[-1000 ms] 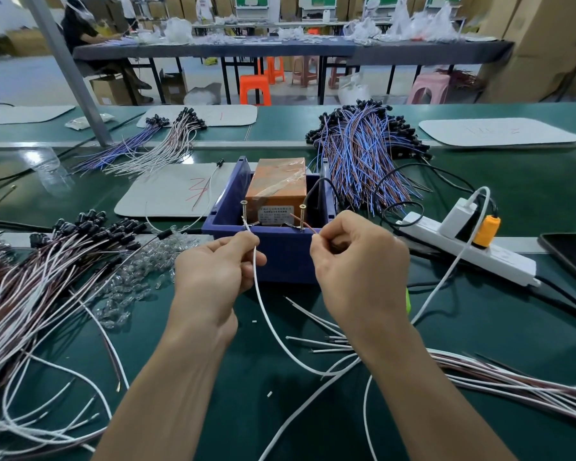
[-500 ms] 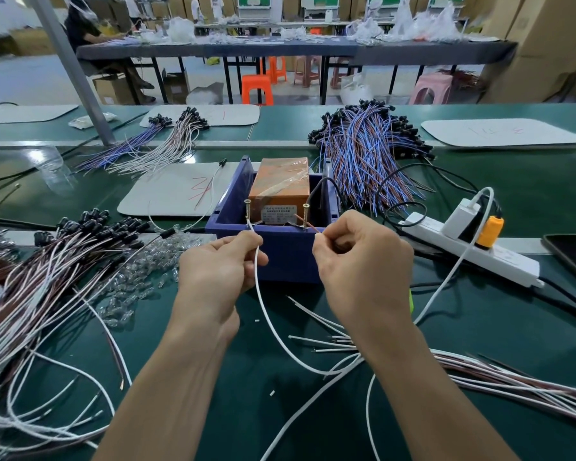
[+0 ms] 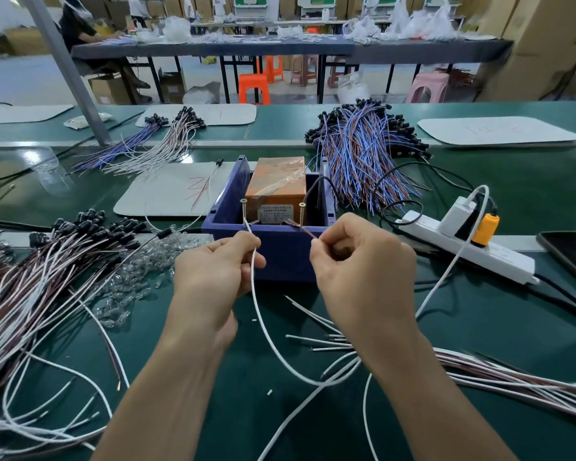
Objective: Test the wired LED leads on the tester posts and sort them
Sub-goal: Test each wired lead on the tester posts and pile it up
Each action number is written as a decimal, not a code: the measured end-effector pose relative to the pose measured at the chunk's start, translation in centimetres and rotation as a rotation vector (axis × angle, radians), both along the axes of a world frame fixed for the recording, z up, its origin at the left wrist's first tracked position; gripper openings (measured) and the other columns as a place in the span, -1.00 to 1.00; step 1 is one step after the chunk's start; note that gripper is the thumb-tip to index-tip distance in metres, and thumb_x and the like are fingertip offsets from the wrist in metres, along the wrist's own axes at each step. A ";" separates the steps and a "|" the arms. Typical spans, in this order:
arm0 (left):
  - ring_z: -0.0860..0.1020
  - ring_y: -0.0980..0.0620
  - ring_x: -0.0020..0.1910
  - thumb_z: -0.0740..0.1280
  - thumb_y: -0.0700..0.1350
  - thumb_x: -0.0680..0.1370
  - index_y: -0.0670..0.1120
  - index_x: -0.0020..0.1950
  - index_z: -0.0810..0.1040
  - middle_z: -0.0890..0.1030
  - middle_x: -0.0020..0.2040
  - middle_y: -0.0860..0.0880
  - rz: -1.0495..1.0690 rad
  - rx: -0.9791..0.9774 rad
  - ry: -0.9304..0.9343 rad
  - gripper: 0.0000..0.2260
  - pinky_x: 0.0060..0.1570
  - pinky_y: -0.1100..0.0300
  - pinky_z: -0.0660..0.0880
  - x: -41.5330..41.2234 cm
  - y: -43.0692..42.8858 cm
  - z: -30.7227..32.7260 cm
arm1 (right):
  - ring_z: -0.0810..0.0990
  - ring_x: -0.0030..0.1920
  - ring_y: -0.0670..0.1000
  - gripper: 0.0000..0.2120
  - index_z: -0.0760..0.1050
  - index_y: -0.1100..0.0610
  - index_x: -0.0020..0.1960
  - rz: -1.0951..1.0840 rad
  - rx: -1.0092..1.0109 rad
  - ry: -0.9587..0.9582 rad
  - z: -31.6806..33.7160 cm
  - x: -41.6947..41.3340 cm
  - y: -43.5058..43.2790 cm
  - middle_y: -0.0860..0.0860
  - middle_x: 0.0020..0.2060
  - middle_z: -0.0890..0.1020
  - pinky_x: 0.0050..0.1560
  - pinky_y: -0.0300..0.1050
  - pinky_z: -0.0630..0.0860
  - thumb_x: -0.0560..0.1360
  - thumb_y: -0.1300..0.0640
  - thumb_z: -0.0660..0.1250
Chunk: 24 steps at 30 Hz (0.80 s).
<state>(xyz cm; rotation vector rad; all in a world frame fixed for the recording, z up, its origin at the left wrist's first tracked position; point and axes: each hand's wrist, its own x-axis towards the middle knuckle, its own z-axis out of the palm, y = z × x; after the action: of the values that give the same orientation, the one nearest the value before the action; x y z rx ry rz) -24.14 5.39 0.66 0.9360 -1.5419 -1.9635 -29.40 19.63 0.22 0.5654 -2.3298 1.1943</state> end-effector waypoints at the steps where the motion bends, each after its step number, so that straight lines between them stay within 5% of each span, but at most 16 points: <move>1: 0.31 0.14 -0.60 0.45 -0.24 0.51 -0.15 -0.38 0.61 0.57 -0.46 -0.05 -0.012 -0.005 0.015 -0.76 -0.61 0.37 0.27 0.4 0.3 0.2 | 0.54 -0.41 -0.01 -0.82 0.54 0.06 -0.26 0.032 0.030 -0.009 0.4 0.5 0.4 -0.09 -0.47 0.58 -0.25 -0.07 0.50 0.46 0.10 0.50; 4: 0.33 0.14 -0.60 0.42 -0.25 0.54 -0.17 -0.29 0.61 0.58 -0.45 -0.06 -0.079 -0.002 0.138 -0.81 -0.60 0.37 0.30 1.5 1.7 1.5 | 0.59 -0.27 -0.01 -0.90 0.60 -0.03 -0.09 0.123 0.204 -0.060 1.5 1.6 2.0 -0.12 -0.35 0.64 -0.17 -0.06 0.54 0.51 -0.05 0.41; 8: 0.55 0.11 -0.54 0.35 -0.28 0.59 -0.16 -0.14 0.58 0.69 -0.32 -0.11 -0.206 -0.042 0.301 -0.88 -0.51 0.33 0.49 2.6 3.2 3.6 | 0.49 -0.09 -0.09 -0.55 0.53 -0.16 -0.03 0.303 0.547 -0.231 1.9 3.2 5.7 -0.13 -0.23 0.57 -0.11 -0.06 0.46 0.52 -0.45 0.05; 11: 0.67 0.06 -0.41 0.30 -0.32 0.61 -0.13 -0.11 0.55 0.73 -0.24 -0.12 -0.275 -0.051 0.352 -0.85 -0.42 0.29 0.58 2.8 3.8 4.6 | 0.51 -0.09 -0.11 -0.26 0.55 -0.10 -0.07 0.433 0.503 -0.329 1.6 4.2 9.6 -0.10 -0.20 0.57 -0.13 -0.18 0.43 0.49 -0.58 -0.20; 13: 0.69 0.05 -0.38 0.28 -0.32 0.63 -0.12 -0.11 0.54 0.73 -0.25 -0.10 -0.287 -0.040 0.366 -0.84 -0.38 0.28 0.60 2.6 4.3 4.8 | 0.57 -0.09 -0.04 -0.13 0.58 0.05 -0.02 0.531 0.426 -0.400 1.7 4.4 12.4 -0.04 -0.16 0.62 -0.03 -0.06 0.49 0.47 -0.60 -0.22; 16: 0.71 0.04 -0.35 0.27 -0.30 0.64 -0.11 -0.11 0.53 0.73 -0.26 -0.08 -0.297 0.006 0.364 -0.83 -0.36 0.26 0.61 2.4 5.2 4.4 | 0.63 -0.07 -0.02 -0.22 0.59 0.03 0.10 0.679 0.308 -0.609 2.4 5.2 16.1 -0.04 -0.11 0.70 0.03 0.05 0.50 0.48 -0.58 -0.05; 18: 0.71 0.03 -0.34 0.29 -0.31 0.64 -0.10 -0.14 0.54 0.73 -0.27 -0.09 -0.302 0.022 0.322 -0.81 -0.36 0.25 0.61 2.2 5.7 3.6 | 0.63 -0.16 -0.02 -0.48 0.59 -0.01 0.10 0.617 0.330 -0.679 2.6 5.7 18.0 -0.04 -0.20 0.70 -0.03 0.09 0.54 0.53 -0.42 0.19; 21: 0.69 0.03 -0.38 0.34 -0.32 0.59 -0.08 -0.21 0.58 0.73 -0.27 -0.12 -0.300 -0.033 0.199 -0.78 -0.40 0.27 0.60 2.1 5.7 1.9 | 0.53 -0.29 -0.03 -0.92 0.58 -0.12 -0.07 0.340 0.489 -0.536 1.6 5.2 20.5 -0.03 -0.33 0.61 -0.15 -0.10 0.51 0.56 -0.01 0.32; 24: 0.63 0.07 -0.44 0.44 -0.30 0.51 -0.05 -0.33 0.68 0.73 -0.26 -0.15 -0.330 -0.188 0.046 -0.75 -0.41 0.29 0.58 2.5 5.1 -0.1 | 0.33 -0.18 -0.10 -0.80 0.51 -0.15 -0.19 -0.013 0.563 -0.248 0.7 4.1 21.9 -0.07 -0.35 0.46 -0.05 -0.33 0.27 0.60 -0.04 0.25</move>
<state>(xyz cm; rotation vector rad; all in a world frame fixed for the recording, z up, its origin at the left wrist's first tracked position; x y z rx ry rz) -21.67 10.50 0.55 0.5852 -1.9133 -1.9918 -25.26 41.52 0.95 0.6081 -2.8932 0.6128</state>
